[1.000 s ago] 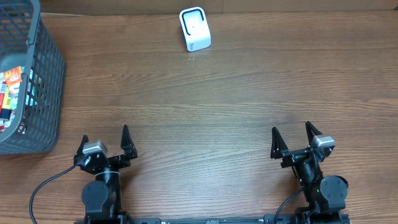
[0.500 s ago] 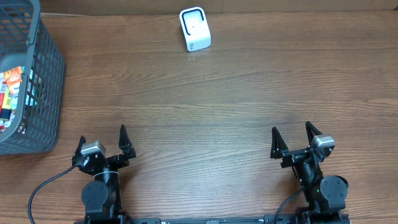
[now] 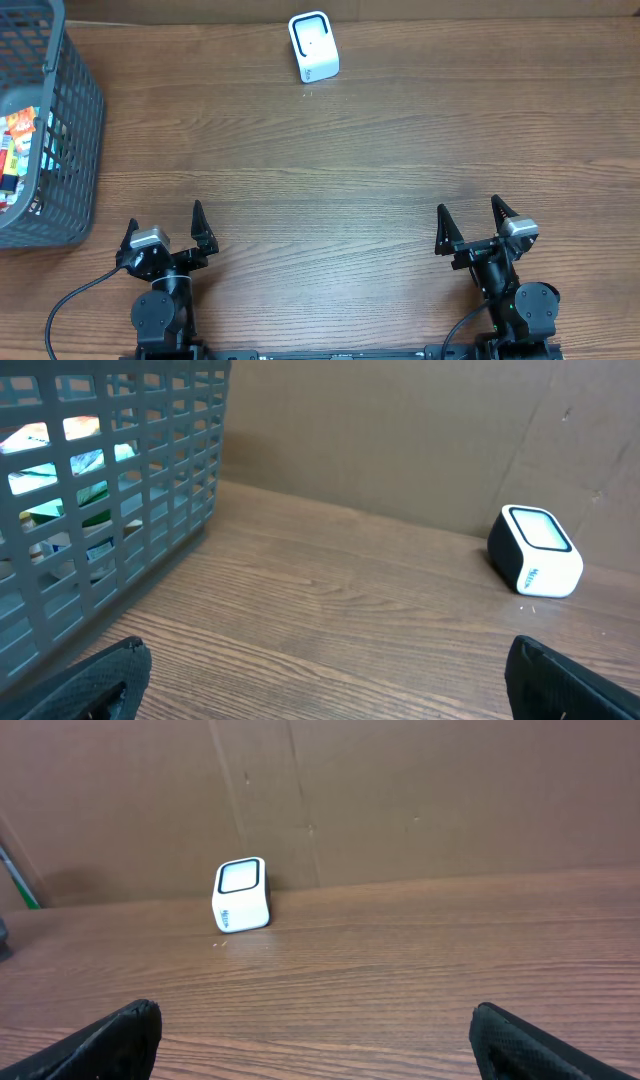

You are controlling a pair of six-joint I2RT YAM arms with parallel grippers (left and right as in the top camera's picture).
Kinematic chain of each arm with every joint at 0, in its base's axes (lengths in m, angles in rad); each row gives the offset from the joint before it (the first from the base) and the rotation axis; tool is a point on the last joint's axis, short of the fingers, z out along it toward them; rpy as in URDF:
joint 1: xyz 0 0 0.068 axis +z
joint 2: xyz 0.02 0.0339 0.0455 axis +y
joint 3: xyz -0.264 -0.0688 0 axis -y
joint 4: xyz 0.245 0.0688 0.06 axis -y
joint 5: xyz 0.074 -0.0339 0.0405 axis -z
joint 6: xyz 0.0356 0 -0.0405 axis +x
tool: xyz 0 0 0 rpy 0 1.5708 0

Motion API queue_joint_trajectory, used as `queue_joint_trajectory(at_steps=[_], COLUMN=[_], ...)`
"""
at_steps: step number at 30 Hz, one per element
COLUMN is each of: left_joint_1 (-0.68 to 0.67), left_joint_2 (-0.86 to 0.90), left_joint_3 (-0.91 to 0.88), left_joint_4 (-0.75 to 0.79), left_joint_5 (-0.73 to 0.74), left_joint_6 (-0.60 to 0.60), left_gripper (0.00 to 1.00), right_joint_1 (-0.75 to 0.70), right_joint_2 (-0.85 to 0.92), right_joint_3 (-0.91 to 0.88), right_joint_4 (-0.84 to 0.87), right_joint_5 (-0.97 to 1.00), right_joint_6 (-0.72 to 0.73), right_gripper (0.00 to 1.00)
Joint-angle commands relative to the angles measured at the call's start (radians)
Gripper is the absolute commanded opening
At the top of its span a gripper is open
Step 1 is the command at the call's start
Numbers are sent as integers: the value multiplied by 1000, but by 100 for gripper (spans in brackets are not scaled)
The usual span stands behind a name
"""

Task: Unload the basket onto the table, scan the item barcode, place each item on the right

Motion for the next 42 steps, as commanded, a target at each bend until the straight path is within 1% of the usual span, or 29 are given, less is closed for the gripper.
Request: queue_joint_trajectory(at_steps=[1, 7, 11, 14, 16, 21, 26, 31, 35, 41, 42], left_joint_1=[-6, -6, -6, -6, -6, -6, -6, -6, -6, -6, -6], left_joint_2=[-10, -10, -10, -10, -10, -10, 6, 126, 324, 728, 878], left_joint_3=[-3, -3, -3, 20, 59, 241, 449, 720, 999, 1513, 1691], left_joint_4=[5, 8, 70, 163, 192, 184, 143, -10, -233, -734, -903], left_joint_5=[-13, 5, 122, 252, 312, 414, 427, 370, 342, 298, 298], left_joint_6=[0, 0, 6, 78, 100, 144, 178, 178, 201, 204, 212], left_gripper=[100, 100, 100, 100, 100, 100, 100, 100, 100, 100, 100], right_joint_1=[-3, -3, -3, -3, -3, -3, -3, -3, -3, -3, -3], right_joint_2=[-9, -9, -9, -9, -9, -9, -9, -9, -9, -9, -9], right_joint_3=[-10, -11, -10, -11, -11, -11, -11, -11, -11, -11, -10], right_joint_4=[5, 5, 5, 5, 5, 5, 5, 5, 5, 5, 5], right_joint_5=[13, 13, 13, 13, 13, 13, 13, 13, 13, 13, 13], right_joint_6=[-7, -7, -7, -7, -7, -7, -7, -7, -7, -7, -7], right_gripper=[100, 100, 100, 100, 100, 100, 100, 100, 100, 100, 100])
